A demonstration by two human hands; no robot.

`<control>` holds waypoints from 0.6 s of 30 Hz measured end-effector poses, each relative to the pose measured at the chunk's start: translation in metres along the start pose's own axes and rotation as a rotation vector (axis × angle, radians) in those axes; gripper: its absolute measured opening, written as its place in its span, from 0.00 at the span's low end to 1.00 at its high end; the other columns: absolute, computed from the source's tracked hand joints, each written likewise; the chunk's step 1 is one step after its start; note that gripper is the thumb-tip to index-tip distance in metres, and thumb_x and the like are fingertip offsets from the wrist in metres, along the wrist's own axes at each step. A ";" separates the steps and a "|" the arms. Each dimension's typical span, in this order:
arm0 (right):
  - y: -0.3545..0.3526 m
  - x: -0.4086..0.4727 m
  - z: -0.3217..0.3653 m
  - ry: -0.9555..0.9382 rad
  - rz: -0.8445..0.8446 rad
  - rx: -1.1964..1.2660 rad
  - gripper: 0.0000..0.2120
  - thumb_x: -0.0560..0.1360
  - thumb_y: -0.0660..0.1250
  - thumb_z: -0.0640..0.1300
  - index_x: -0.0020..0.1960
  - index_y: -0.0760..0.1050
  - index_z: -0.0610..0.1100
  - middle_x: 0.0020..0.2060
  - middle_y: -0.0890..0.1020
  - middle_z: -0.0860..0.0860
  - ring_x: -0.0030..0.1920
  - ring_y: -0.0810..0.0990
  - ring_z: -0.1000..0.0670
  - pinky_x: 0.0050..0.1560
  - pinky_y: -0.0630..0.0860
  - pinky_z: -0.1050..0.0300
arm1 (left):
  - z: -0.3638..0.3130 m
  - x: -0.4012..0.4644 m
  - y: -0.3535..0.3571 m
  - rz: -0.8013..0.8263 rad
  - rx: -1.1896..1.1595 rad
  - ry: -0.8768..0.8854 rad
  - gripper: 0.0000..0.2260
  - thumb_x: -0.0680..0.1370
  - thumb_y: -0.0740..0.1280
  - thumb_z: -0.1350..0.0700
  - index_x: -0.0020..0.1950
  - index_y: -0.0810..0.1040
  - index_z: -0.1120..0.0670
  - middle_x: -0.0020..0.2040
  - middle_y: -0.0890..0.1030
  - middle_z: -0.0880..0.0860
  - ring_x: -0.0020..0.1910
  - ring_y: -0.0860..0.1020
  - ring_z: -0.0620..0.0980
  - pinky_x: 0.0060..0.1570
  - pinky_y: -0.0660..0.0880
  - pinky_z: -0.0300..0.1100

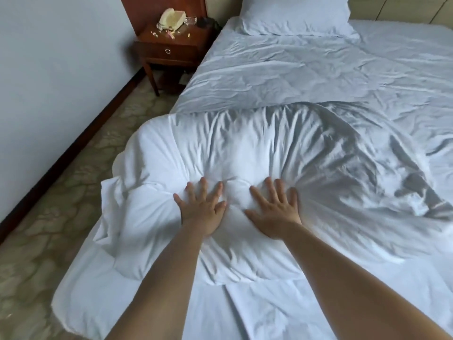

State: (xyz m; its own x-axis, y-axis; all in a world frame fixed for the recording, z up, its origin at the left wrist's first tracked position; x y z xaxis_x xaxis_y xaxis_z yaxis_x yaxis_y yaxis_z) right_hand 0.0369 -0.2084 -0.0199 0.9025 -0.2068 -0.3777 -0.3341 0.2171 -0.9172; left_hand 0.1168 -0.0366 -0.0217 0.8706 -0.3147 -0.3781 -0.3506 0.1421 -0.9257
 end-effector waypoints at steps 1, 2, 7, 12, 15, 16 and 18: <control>0.000 -0.010 -0.001 -0.003 0.007 0.012 0.34 0.75 0.43 0.71 0.76 0.37 0.61 0.76 0.34 0.50 0.75 0.32 0.46 0.73 0.34 0.38 | 0.000 -0.010 -0.005 -0.017 0.006 0.021 0.26 0.79 0.42 0.36 0.76 0.39 0.37 0.78 0.37 0.47 0.76 0.39 0.59 0.69 0.41 0.68; 0.000 -0.020 -0.002 -0.005 0.013 0.026 0.35 0.75 0.43 0.71 0.76 0.35 0.60 0.76 0.33 0.50 0.75 0.31 0.46 0.73 0.35 0.39 | 0.000 -0.022 -0.009 -0.034 0.018 0.041 0.26 0.79 0.42 0.36 0.76 0.39 0.38 0.78 0.36 0.47 0.76 0.38 0.59 0.69 0.40 0.68; -0.003 -0.057 0.013 0.000 -0.014 0.100 0.33 0.77 0.46 0.67 0.77 0.38 0.59 0.77 0.36 0.48 0.76 0.34 0.45 0.74 0.37 0.40 | 0.014 -0.071 -0.018 -0.084 0.183 0.042 0.26 0.80 0.39 0.37 0.76 0.36 0.39 0.77 0.34 0.47 0.76 0.35 0.56 0.69 0.34 0.66; -0.044 -0.043 0.043 -0.119 -0.154 0.105 0.30 0.78 0.50 0.63 0.77 0.47 0.56 0.77 0.44 0.50 0.77 0.40 0.46 0.74 0.39 0.38 | 0.035 -0.071 -0.053 -0.145 0.206 0.014 0.26 0.80 0.38 0.38 0.77 0.36 0.42 0.78 0.37 0.50 0.76 0.36 0.57 0.69 0.34 0.65; -0.067 -0.018 0.056 -0.122 -0.171 0.040 0.31 0.79 0.50 0.63 0.78 0.46 0.55 0.78 0.42 0.50 0.77 0.39 0.46 0.74 0.36 0.40 | 0.047 -0.045 -0.072 -0.170 0.180 0.025 0.26 0.79 0.38 0.37 0.77 0.38 0.41 0.78 0.37 0.49 0.76 0.35 0.57 0.68 0.33 0.67; -0.074 -0.008 0.059 -0.112 -0.175 0.028 0.32 0.78 0.51 0.63 0.78 0.46 0.55 0.78 0.41 0.51 0.77 0.39 0.46 0.74 0.36 0.40 | 0.049 -0.034 -0.079 -0.184 0.180 0.045 0.26 0.79 0.38 0.37 0.77 0.38 0.40 0.78 0.37 0.49 0.76 0.34 0.57 0.68 0.33 0.68; -0.079 0.013 0.063 -0.079 -0.190 0.036 0.31 0.78 0.51 0.64 0.77 0.45 0.58 0.78 0.41 0.51 0.77 0.38 0.46 0.74 0.38 0.39 | 0.052 -0.009 -0.089 -0.205 0.169 0.086 0.26 0.80 0.38 0.37 0.76 0.38 0.39 0.78 0.36 0.48 0.75 0.33 0.58 0.67 0.36 0.69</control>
State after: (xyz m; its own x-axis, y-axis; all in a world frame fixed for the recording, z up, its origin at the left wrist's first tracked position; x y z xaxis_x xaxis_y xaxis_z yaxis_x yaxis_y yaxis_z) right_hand 0.0923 -0.1677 0.0557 0.9674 -0.1725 -0.1856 -0.1468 0.2152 -0.9655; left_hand 0.1578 0.0024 0.0648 0.8824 -0.4307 -0.1893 -0.1009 0.2197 -0.9703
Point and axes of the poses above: each hand's wrist, its own x-axis towards the middle knuckle, its own y-axis out of the palm, z = x × y, the point moved 7 cm from there along x, towards the middle knuckle
